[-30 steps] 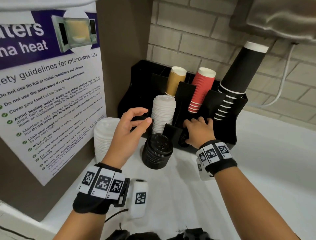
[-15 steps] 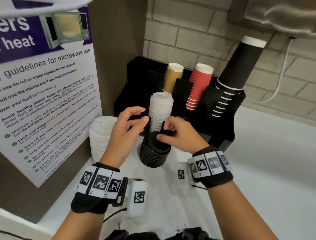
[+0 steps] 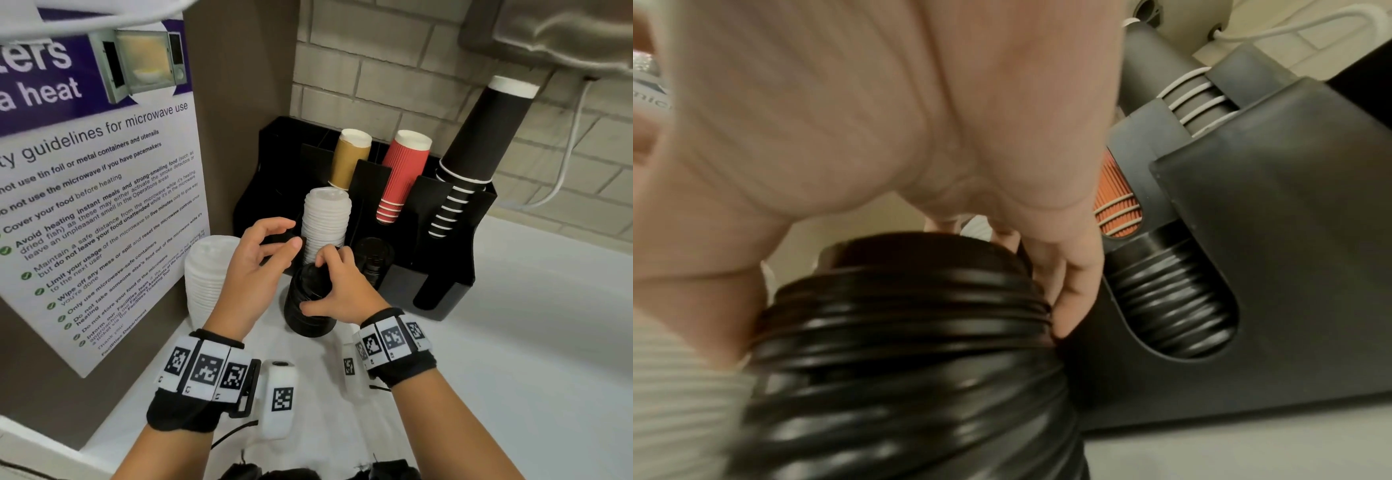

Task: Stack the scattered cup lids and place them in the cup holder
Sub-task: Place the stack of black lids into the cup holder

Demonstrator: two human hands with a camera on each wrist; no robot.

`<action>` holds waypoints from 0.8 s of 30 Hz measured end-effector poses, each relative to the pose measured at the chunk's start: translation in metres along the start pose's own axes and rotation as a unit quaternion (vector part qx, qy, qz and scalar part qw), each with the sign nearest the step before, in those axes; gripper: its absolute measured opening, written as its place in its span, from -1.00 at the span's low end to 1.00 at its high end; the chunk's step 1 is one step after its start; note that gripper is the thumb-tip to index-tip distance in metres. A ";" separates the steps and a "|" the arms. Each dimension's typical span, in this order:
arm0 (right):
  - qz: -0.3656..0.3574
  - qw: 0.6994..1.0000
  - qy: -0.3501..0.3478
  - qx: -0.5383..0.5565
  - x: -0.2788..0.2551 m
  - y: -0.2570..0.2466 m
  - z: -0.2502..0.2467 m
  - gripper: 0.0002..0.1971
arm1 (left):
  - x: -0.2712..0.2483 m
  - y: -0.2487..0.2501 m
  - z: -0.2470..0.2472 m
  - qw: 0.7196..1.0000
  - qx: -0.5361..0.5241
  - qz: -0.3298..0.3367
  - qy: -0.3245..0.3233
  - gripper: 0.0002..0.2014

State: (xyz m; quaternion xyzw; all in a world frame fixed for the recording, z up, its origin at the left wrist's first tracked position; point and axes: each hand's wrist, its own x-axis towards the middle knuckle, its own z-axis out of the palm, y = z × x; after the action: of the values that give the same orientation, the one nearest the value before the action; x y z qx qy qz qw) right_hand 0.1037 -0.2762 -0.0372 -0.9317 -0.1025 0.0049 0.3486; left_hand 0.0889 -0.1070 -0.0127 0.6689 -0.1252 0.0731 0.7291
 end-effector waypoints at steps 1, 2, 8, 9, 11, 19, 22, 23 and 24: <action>-0.003 1.000 0.013 0.008 0.000 0.000 -0.002 -0.40 | 0.000 0.000 -0.001 1.000 0.006 0.000 0.001 -0.74; -0.007 0.999 0.031 0.021 -0.001 0.000 -0.004 -0.42 | 0.000 0.000 -0.002 1.000 0.012 0.000 0.003 -0.75; -0.035 0.965 0.095 0.244 -0.011 -0.013 -0.029 -0.49 | -0.005 0.000 0.001 0.996 0.027 -0.017 -0.080 -0.36; -0.038 0.954 0.078 0.287 -0.014 -0.018 -0.032 -0.48 | -0.006 -0.001 0.002 0.993 0.020 -0.026 -0.111 -0.24; -0.061 0.939 0.048 0.336 -0.020 -0.023 -0.038 -0.44 | -0.008 -0.002 0.005 0.987 -0.015 -0.039 -0.153 -0.11; -0.093 0.926 -0.017 0.366 -0.030 -0.021 -0.050 -0.37 | -0.010 -0.001 0.006 0.982 -0.041 -0.015 -0.183 -0.11; -0.084 0.920 -0.031 0.382 -0.033 -0.021 -0.052 -0.32 | -0.009 0.000 0.007 0.982 -0.038 -0.024 -0.184 0.04; -0.083 0.919 -0.029 0.385 -0.034 -0.022 -0.053 -0.33 | -0.008 0.000 0.008 0.982 -0.026 -0.022 -0.185 0.06; -0.083 0.919 -0.026 0.385 -0.034 -0.022 -0.054 -0.34 | -0.007 0.000 0.009 0.982 -0.015 -0.019 -0.188 0.07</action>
State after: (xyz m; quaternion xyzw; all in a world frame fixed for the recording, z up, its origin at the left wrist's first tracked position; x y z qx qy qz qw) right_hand 0.0704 -0.3013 0.0155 -0.7129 -0.1787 0.0396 0.6770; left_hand 0.0811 -0.1153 -0.0143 0.6619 -0.2482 -0.0700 0.7038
